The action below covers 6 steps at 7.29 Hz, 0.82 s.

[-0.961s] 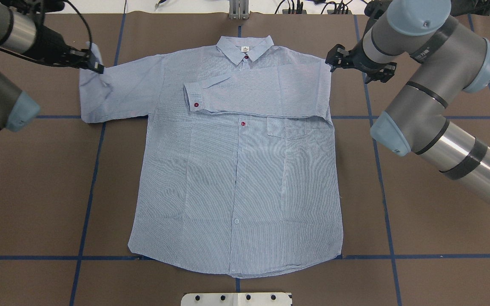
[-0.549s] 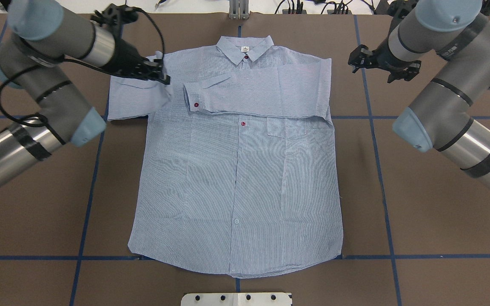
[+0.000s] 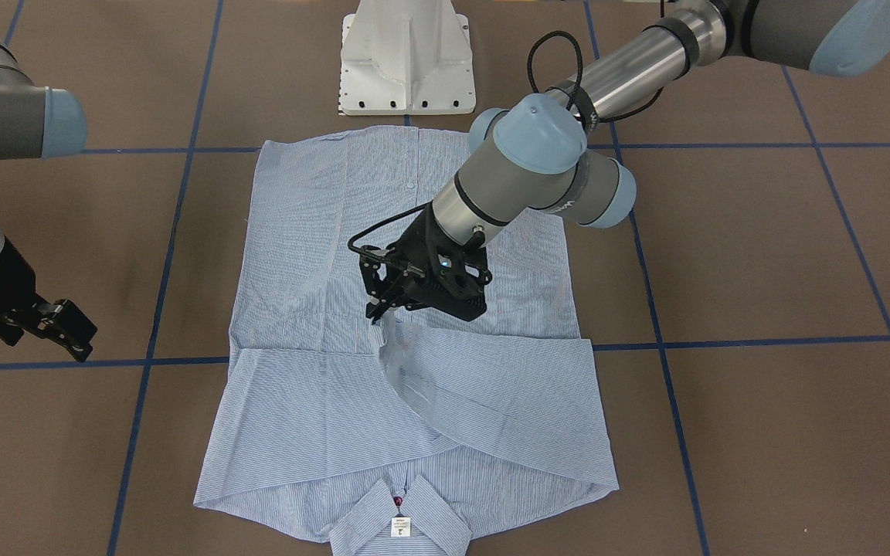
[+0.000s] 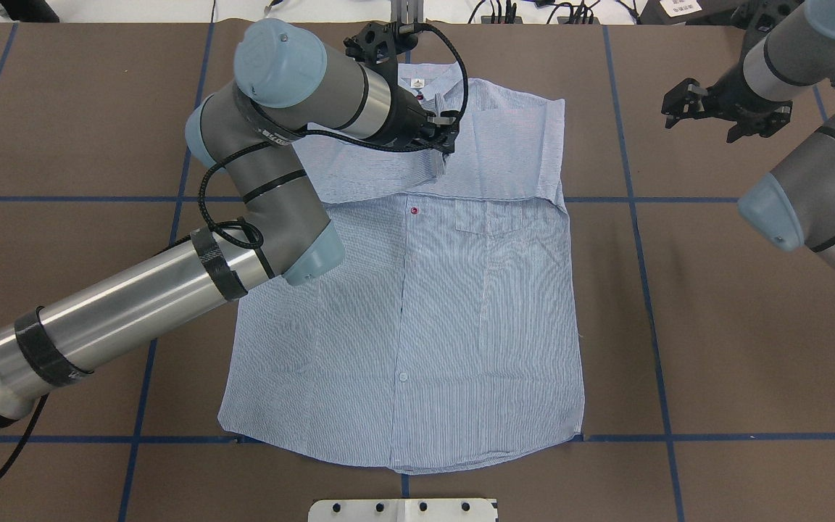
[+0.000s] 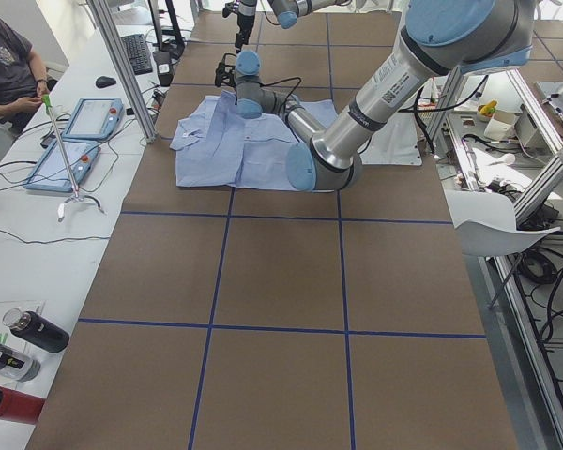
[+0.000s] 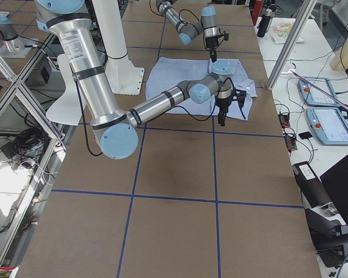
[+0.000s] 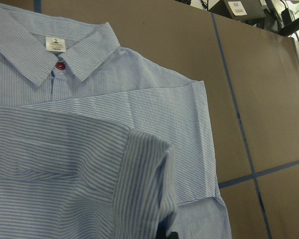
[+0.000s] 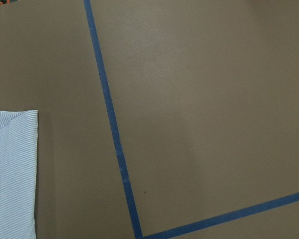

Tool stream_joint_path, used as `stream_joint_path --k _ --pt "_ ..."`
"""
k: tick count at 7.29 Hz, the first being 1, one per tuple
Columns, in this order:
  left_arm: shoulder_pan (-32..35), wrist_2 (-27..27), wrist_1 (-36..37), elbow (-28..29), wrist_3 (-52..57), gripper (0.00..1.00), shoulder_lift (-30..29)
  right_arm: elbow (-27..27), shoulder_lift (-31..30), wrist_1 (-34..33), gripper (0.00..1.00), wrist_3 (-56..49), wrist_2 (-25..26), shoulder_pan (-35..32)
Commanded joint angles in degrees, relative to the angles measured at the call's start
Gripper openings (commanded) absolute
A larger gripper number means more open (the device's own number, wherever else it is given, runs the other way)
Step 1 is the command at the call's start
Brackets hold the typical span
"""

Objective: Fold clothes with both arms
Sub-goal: 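Carry the sleeve with the left gripper across the shirt toward the collar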

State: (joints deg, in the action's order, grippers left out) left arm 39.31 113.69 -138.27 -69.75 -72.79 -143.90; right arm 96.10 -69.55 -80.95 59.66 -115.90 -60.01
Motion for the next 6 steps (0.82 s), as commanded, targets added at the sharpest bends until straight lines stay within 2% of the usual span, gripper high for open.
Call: stream_joint_path --k 1,6 --pt "-1.68 -2.41 0.02 0.57 -0.16 0.00 -1.55 0.05 -0.06 0.01 0.99 -0.07 0.23 -0.02" --pt "-6.87 -11.63 0.02 2.07 -0.25 0.00 -3.58 -0.21 -1.19 0.01 0.99 0.10 1.02 -0.02"
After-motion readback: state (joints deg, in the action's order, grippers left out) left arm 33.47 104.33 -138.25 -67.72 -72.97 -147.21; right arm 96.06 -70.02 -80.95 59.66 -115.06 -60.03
